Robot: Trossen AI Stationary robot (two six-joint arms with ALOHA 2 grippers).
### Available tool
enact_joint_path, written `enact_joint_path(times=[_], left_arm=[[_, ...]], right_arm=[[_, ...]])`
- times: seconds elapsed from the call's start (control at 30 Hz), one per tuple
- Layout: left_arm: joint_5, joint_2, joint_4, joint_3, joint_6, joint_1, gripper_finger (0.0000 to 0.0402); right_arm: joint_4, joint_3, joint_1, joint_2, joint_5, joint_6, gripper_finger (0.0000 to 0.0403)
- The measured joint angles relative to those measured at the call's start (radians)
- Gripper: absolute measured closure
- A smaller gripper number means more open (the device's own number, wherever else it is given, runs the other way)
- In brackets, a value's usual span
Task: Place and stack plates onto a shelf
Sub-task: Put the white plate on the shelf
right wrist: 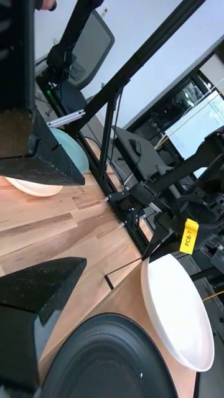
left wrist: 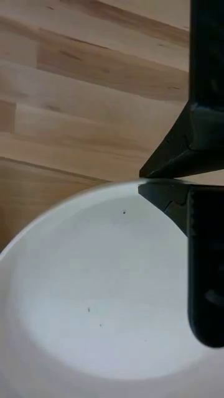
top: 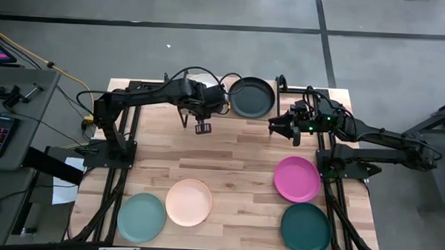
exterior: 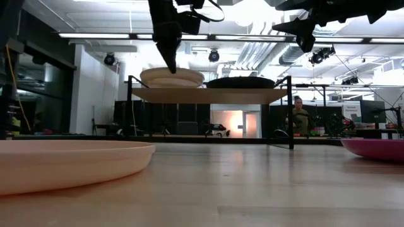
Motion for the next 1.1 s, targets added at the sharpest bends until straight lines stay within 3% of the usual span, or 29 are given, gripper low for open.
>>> enact_joint_path(times=[0.77,0.9,1.1], left_arm=[[-0.012,0.062,0.02,0.001,0.018,0.004,0.0396],[-0.081,0.058,0.016,0.001,0.024,0.004,0.038],[-0.081,0.058,-0.002,0.001,0.027,0.004,0.0338]], right_arm=[[0.0,0.0,0.0,0.0,0.001,-0.001,0.0222],[0.0,0.0,0.0,0.0,0.003,-0.002,0.0222],[0.0,0.0,0.0,0.0,0.003,-0.004,0.0222]])
